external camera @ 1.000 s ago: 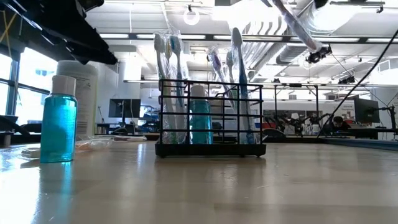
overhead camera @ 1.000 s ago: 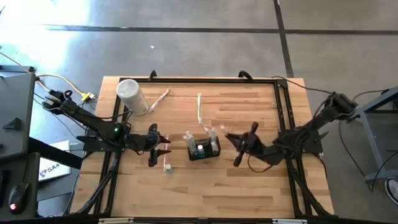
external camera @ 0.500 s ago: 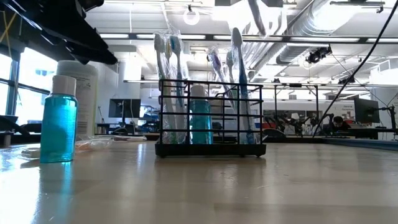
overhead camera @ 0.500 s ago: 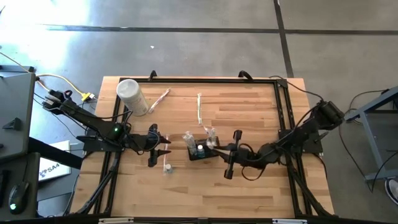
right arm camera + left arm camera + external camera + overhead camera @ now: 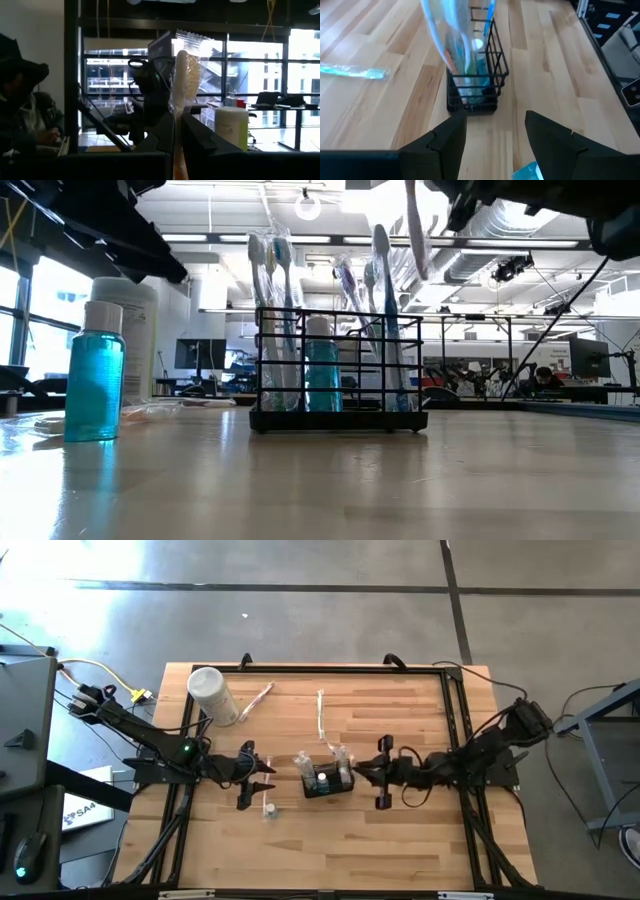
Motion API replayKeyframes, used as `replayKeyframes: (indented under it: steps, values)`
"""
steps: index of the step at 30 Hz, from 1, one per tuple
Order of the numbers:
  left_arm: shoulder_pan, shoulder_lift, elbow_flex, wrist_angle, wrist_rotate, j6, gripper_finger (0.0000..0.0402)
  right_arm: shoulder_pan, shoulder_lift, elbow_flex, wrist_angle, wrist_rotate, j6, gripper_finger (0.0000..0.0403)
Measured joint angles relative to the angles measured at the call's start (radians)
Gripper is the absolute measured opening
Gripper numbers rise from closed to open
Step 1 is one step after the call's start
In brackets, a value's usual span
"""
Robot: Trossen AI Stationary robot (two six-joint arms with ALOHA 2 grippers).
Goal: Pick & Place toothbrushing station
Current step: Put the orange toothbrush into the black wire organizer
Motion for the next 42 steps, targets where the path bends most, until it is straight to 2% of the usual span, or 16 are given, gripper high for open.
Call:
replayKeyframes:
  steps: [3, 8, 14, 17, 26, 31, 36, 42]
  values:
    - [0.000, 0.000, 0.000, 0.022, -0.002, 0.015, 0.0200, -0.034, 0.026, -0.001, 0.002, -0.089, 0.019, 0.0008]
    - [0.000, 0.000, 0.000, 0.069, 0.010, 0.018, 0.0200, -0.058, 0.021, 0.000, 0.001, -0.109, 0.026, 0.0008]
    - [0.000, 0.000, 0.000, 0.139, 0.078, 0.028, 0.0200, -0.099, 0.047, -0.001, 0.002, -0.157, 0.056, 0.0008]
    - [0.000, 0.000, 0.000, 0.149, 0.079, 0.026, 0.0200, -0.122, 0.067, 0.004, 0.006, -0.221, 0.080, 0.0008]
    - [-0.002, 0.049, 0.000, 0.168, 0.091, 0.018, 0.0200, -0.166, 0.152, 0.010, 0.011, -0.273, 0.123, 0.0008]
    - [-0.002, 0.094, -0.001, 0.175, 0.092, 0.019, 0.0200, -0.174, 0.214, 0.011, 0.012, -0.266, 0.181, 0.0010]
    - [-0.002, 0.128, 0.000, 0.220, 0.152, 0.026, 0.0200, -0.162, 0.254, 0.018, 0.013, -0.231, 0.202, 0.0008]
    - [-0.002, 0.138, 0.000, 0.237, 0.191, 0.052, 0.0200, -0.127, 0.254, 0.017, 0.011, -0.126, 0.214, 0.0012]
